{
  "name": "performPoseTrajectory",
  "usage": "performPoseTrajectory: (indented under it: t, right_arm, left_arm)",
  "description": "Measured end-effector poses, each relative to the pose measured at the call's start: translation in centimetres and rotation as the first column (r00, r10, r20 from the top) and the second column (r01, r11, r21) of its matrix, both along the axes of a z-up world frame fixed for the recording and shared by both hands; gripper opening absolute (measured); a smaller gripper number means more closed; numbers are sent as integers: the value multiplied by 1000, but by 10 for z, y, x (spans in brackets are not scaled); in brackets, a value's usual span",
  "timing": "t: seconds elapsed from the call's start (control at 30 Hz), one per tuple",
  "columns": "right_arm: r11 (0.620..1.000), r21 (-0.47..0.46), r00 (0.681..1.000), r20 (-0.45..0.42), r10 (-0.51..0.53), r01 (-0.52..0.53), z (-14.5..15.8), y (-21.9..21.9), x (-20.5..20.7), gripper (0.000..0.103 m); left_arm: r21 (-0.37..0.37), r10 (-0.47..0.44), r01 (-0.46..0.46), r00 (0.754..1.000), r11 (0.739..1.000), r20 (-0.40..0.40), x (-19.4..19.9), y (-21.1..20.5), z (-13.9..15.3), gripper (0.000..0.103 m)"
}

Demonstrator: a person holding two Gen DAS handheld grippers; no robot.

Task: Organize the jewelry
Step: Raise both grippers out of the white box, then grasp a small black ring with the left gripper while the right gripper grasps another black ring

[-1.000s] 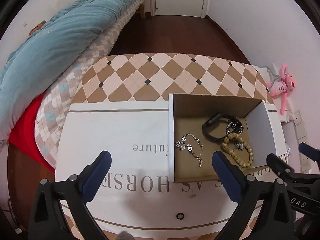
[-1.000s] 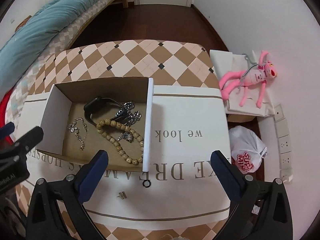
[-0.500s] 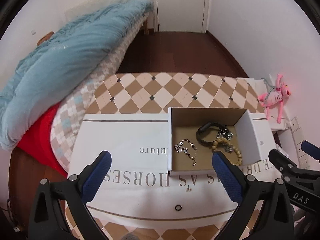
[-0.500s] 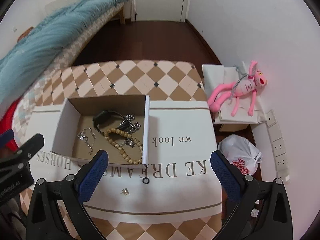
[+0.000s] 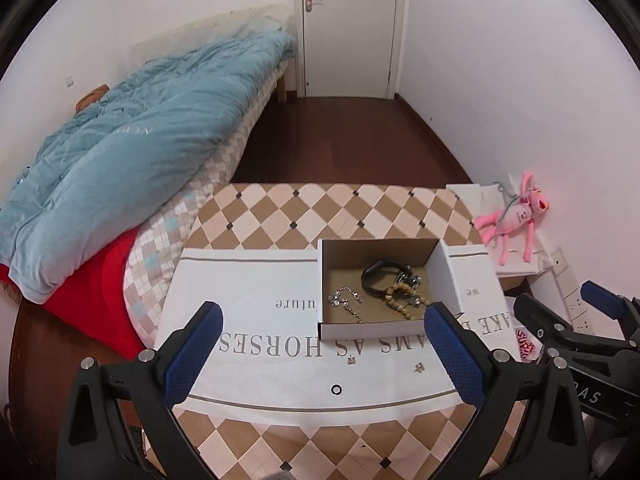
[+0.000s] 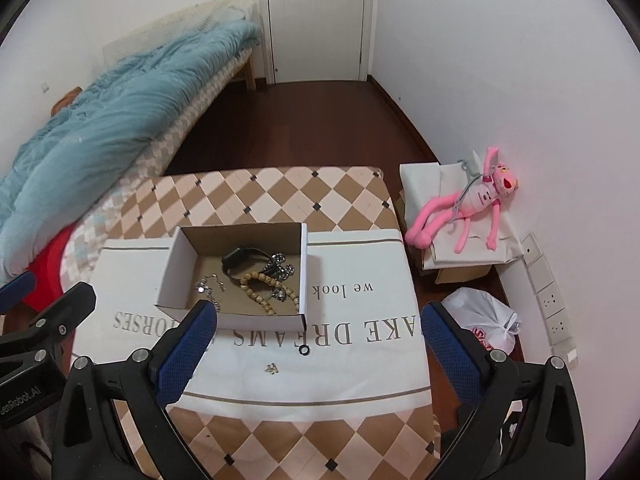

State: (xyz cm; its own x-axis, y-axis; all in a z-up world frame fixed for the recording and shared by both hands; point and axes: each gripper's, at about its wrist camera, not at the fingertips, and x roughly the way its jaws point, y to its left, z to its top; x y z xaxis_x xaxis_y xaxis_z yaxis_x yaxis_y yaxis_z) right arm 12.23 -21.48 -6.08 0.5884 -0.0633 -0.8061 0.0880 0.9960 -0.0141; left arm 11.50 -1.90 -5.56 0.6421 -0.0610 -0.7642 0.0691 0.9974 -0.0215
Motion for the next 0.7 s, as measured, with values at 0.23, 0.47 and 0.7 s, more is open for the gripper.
performPoseTrajectory:
  t: [0.23,0.47,0.7]
  right_arm:
    - [999,39,999,36,-12,10,19,-4,-20,103]
    - [996,87,999,-2,-32,32,9,-15,-22,103]
    - [980,194,986,-163,-15,47,-70,-26,-7,98]
  left_arm:
    - [-25,12,-12,1000,1000,8,-15,2,16,103]
    - [16,65,-64,998,998,-20,-11,3,-6,103]
    - [54,124,-117,982,992,-146,4,19,-76,103]
